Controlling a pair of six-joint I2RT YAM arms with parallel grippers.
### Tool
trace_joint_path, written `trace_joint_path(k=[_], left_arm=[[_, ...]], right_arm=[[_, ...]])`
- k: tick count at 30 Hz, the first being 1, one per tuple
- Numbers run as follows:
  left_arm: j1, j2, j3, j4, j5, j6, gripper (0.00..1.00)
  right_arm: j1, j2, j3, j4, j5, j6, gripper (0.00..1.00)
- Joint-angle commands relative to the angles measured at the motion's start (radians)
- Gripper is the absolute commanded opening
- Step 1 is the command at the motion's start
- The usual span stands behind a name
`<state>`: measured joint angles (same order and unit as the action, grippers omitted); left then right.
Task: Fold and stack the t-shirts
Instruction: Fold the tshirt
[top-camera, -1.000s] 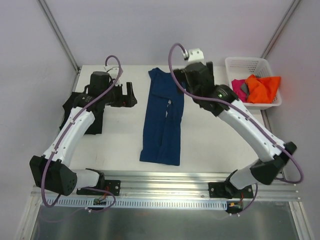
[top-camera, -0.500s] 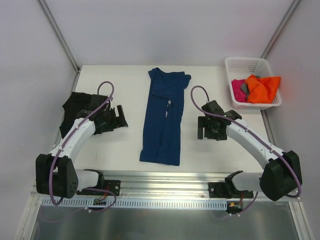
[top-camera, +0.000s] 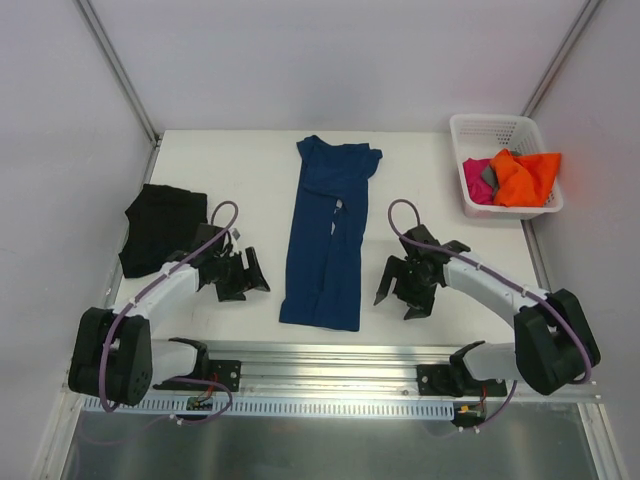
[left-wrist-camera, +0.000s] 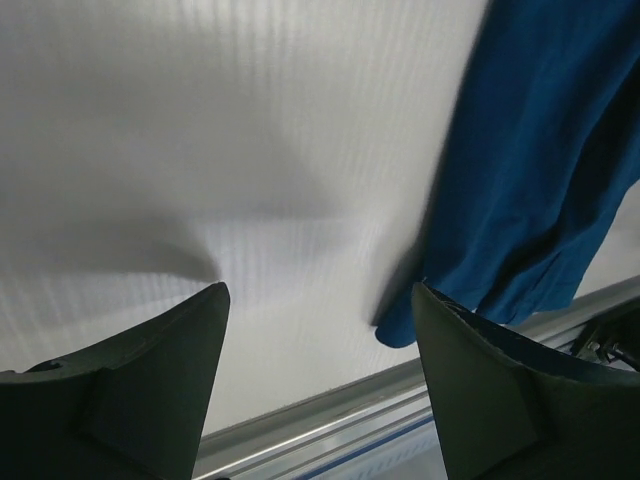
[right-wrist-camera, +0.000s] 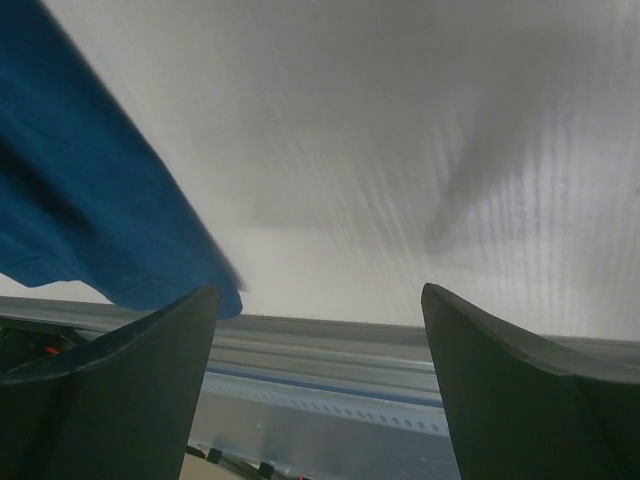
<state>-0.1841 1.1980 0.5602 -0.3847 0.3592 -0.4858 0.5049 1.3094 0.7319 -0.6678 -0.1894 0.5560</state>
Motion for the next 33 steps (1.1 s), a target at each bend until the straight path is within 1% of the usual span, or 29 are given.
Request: trace_joint_path(k=[1,2,4,8,9,10,12,13,15,19,23,29,33], left_arm=[[-0.051,0.024,0.032,0.079,0.084,-0.033,0.75],[-0.063,0.037,0.053,0.084,0.093,-0.030,0.77],[-0.077,0.069,0.067,0.090,0.122,-0.040,0.77],[-0.090,0.098,0.057,0.102,0.147,-0.076,0.73],[-0.094,0.098,0.050,0.104,0.152,-0.091,0.68],[-0.100,0.097,0.047,0.107,0.162,-0.094,0.67],[-0.107,0.091,0.035,0.109,0.172,-0.106,0.65],[-0.109,0.089,0.030,0.109,0.184,-0.112,0.64],[-0.120,0.089,0.021,0.107,0.195,-0.123,0.62],[-0.150,0.089,0.009,0.109,0.211,-0.140,0.62],[-0.178,0.074,-0.011,0.109,0.218,-0.154,0.61],[-0.184,0.066,-0.017,0.110,0.215,-0.155,0.62],[-0.190,0.058,-0.032,0.118,0.207,-0.163,0.61]], right_arm=[[0.032,0.062,0.007,0.115,-0.074,0.108,0.88],[0.041,0.079,0.014,0.137,-0.102,0.125,0.87],[0.064,0.117,0.052,0.169,-0.125,0.143,0.86],[0.104,0.163,0.109,0.194,-0.145,0.163,0.84],[0.107,0.174,0.112,0.195,-0.151,0.166,0.83],[0.104,0.183,0.119,0.204,-0.156,0.167,0.82],[0.106,0.200,0.124,0.206,-0.163,0.174,0.81],[0.106,0.200,0.126,0.209,-0.163,0.179,0.77],[0.115,0.199,0.120,0.218,-0.166,0.182,0.73],[0.116,0.209,0.090,0.226,-0.179,0.196,0.71],[0.119,0.205,0.061,0.232,-0.182,0.208,0.71],[0.127,0.183,0.005,0.212,-0.174,0.197,0.72],[0.165,0.215,-0.014,0.264,-0.179,0.200,0.71]])
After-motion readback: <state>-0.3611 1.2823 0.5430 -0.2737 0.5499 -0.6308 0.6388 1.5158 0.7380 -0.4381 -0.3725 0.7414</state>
